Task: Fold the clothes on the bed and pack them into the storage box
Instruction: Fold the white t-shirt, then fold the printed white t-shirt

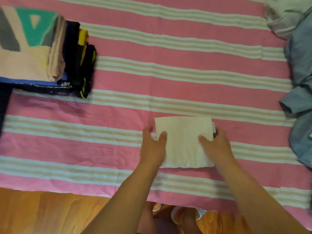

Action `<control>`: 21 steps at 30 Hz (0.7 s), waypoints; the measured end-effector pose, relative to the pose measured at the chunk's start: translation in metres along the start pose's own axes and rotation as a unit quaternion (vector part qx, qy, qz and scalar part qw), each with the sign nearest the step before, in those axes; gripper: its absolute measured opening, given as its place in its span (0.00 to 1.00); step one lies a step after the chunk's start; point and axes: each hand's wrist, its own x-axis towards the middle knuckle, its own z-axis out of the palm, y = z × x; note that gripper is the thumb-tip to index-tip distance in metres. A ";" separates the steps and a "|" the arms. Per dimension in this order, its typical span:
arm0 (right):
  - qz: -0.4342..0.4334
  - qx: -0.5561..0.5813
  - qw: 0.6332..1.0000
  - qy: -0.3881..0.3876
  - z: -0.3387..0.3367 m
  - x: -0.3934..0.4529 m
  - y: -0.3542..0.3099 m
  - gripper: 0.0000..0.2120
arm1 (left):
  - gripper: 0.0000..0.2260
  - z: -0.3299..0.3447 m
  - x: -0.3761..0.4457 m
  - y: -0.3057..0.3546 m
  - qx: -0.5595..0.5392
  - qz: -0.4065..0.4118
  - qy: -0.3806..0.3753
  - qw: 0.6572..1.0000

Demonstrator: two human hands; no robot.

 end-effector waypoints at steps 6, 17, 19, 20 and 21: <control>0.194 0.292 0.880 -0.322 -0.008 -0.067 -0.053 0.39 | 0.14 -0.097 -0.018 0.009 0.014 -0.008 -0.107 0.994; 0.082 0.220 0.907 -0.350 0.271 -0.170 -0.183 0.05 | 0.10 -0.390 0.007 0.038 0.311 0.092 0.293 0.899; 0.045 0.191 0.929 -0.315 0.297 -0.163 -0.186 0.04 | 0.12 -0.396 0.019 0.027 0.477 0.087 0.337 0.807; 0.011 0.159 0.947 -0.280 0.307 -0.155 -0.181 0.03 | 0.21 -0.388 0.025 0.015 0.531 0.087 0.327 0.777; -0.020 0.125 0.963 -0.236 0.312 -0.145 -0.172 0.04 | 0.28 -0.374 0.028 0.003 0.561 0.105 0.289 0.769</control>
